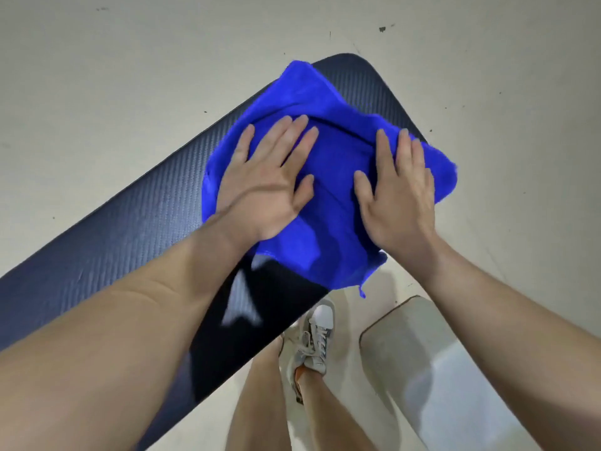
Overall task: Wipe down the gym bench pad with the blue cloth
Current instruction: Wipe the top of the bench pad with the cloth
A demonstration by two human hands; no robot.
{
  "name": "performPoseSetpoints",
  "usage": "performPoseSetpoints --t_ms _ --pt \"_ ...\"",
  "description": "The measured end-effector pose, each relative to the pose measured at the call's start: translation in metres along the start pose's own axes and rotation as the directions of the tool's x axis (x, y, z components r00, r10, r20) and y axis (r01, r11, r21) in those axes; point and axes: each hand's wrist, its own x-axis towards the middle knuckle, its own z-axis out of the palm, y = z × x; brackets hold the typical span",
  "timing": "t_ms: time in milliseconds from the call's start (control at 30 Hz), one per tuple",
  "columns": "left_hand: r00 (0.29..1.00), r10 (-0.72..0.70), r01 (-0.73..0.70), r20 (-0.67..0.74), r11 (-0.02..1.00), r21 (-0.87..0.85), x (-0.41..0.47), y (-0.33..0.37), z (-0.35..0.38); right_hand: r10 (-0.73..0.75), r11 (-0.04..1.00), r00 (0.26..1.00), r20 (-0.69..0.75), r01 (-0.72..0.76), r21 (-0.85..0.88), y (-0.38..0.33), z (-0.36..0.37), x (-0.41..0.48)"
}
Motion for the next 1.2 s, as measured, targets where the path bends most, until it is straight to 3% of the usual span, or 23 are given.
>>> performPoseSetpoints --t_ms 133,267,433,500,633,733,900,1067,1133,1200 --pt "0.974 -0.227 0.227 0.014 0.973 0.032 -0.056 -0.029 -0.01 -0.232 0.969 0.965 0.123 0.24 -0.051 -0.043 0.015 -0.032" --pt "0.899 -0.429 0.432 0.089 0.901 -0.022 -0.116 -0.037 -0.015 -0.442 0.888 0.887 0.131 0.454 -0.071 -0.072 0.018 -0.044" --pt "0.876 -0.462 0.47 0.138 0.882 -0.027 -0.128 -0.038 -0.018 -0.629 0.745 0.737 0.247 0.662 -0.079 -0.068 0.022 -0.055" --pt "0.883 -0.449 0.458 0.135 0.888 -0.045 -0.114 -0.043 -0.024 -0.643 0.723 0.711 0.286 0.686 -0.079 -0.06 0.018 -0.041" --pt "0.893 -0.442 0.448 0.087 0.889 -0.09 -0.059 -0.061 -0.045 -0.542 0.802 0.781 0.31 0.591 -0.087 -0.058 -0.004 0.023" --pt "0.906 -0.424 0.414 0.013 0.877 -0.244 -0.022 -0.069 -0.061 -0.507 0.814 0.801 0.319 0.566 -0.13 -0.062 -0.012 0.048" --pt "0.979 -0.201 0.192 0.012 0.912 -0.362 -0.027 -0.084 -0.056 -0.44 0.872 0.886 0.145 0.461 -0.168 -0.074 -0.019 0.047" --pt "0.963 -0.252 0.197 -0.09 0.895 -0.401 -0.066 -0.093 -0.048 -0.393 0.919 0.918 0.057 0.391 0.046 -0.075 -0.005 0.005" --pt "0.961 -0.261 0.205 -0.092 0.895 -0.397 -0.071 -0.09 -0.05 -0.343 0.932 0.927 0.152 0.315 0.18 -0.078 -0.004 0.004" --pt "0.915 -0.403 0.35 0.013 0.78 -0.519 -0.068 -0.085 -0.059 -0.233 0.908 0.912 0.339 0.08 0.41 -0.081 -0.014 0.01"
